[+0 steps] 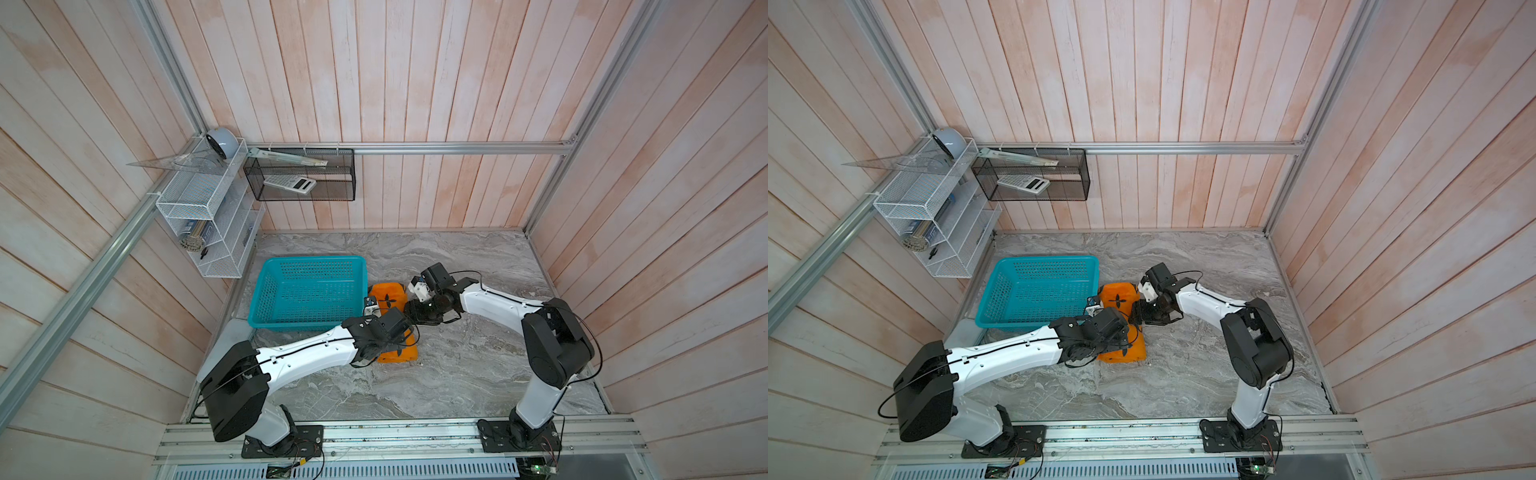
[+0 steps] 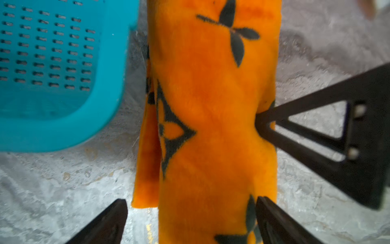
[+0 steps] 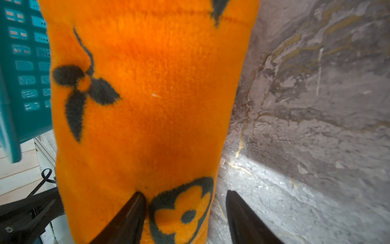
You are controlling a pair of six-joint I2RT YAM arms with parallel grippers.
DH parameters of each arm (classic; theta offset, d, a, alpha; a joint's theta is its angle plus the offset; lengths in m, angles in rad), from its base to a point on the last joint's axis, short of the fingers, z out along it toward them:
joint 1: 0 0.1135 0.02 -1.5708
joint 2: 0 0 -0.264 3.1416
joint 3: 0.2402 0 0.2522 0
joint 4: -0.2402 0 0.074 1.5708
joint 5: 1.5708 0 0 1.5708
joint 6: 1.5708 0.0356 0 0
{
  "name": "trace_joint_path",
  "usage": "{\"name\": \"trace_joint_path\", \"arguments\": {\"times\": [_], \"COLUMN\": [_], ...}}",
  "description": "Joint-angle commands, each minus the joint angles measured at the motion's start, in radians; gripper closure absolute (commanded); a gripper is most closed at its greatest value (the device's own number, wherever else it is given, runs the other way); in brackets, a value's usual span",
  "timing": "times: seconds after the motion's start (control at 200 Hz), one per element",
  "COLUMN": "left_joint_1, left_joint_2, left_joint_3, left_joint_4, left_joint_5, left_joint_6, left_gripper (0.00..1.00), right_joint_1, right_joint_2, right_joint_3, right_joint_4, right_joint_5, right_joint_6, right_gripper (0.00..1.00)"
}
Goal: Roll up the pillowcase
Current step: Move the pillowcase to the center of the board.
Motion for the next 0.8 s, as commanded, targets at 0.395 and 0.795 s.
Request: {"name": "trace_joint_path", "arguments": {"times": [0.395,0.795], "left_joint_1": [0.001,0.001], "left_joint_2": [0.185,0.271], "left_joint_3": [-0.104,-0.213], "left_joint_4": [0.166,0.300], "left_joint_5": [-0.139,0.033], "left_joint_6": [-0.132,-0.157], "left_gripper": [0.00,0.71], "right_joint_1": [0.010,-0.016], "right_joint_2": [0.035,0.040], "right_joint_3": [0.007,0.102], "right_joint_4": [-0.100,-0.320], "right_joint_5": [0.011,0.012], "right_joint_6": [-0.037,-0.103], "right_gripper": [0.36,0.38]}}
